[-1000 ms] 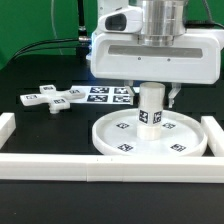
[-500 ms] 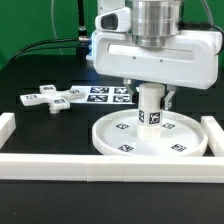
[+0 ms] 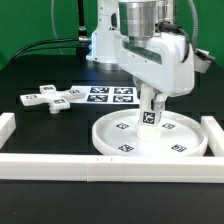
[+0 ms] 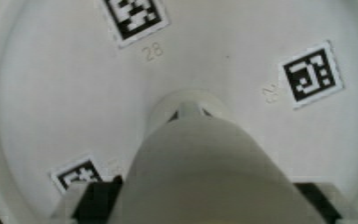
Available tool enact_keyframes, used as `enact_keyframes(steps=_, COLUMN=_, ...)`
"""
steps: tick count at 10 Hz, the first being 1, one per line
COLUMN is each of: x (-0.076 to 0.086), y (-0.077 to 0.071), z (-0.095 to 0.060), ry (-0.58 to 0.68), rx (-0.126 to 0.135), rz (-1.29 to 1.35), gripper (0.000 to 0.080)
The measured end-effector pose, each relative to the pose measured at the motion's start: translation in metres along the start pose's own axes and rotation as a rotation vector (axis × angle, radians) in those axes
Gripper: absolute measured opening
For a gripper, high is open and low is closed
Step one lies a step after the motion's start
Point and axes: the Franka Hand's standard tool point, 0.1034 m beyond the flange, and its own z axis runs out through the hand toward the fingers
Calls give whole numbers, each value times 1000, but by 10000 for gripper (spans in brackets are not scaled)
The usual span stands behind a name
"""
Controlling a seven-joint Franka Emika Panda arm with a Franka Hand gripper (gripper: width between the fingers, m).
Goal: Assemble round table
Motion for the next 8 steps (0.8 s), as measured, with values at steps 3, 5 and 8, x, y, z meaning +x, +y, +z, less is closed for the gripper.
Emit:
enact_keyframes(steps=3, x=0, y=0, z=0, ry=-29, rx=6, rz=149, gripper=409)
enact_keyframes(steps=5, x=-3, y=-1, z=0, ry=-38, rx=9, rz=125, gripper=602)
enact_keyframes(steps=8, x=-6, y=-2, z=-2, ry=-37, rx=16, rz=-96, gripper=646)
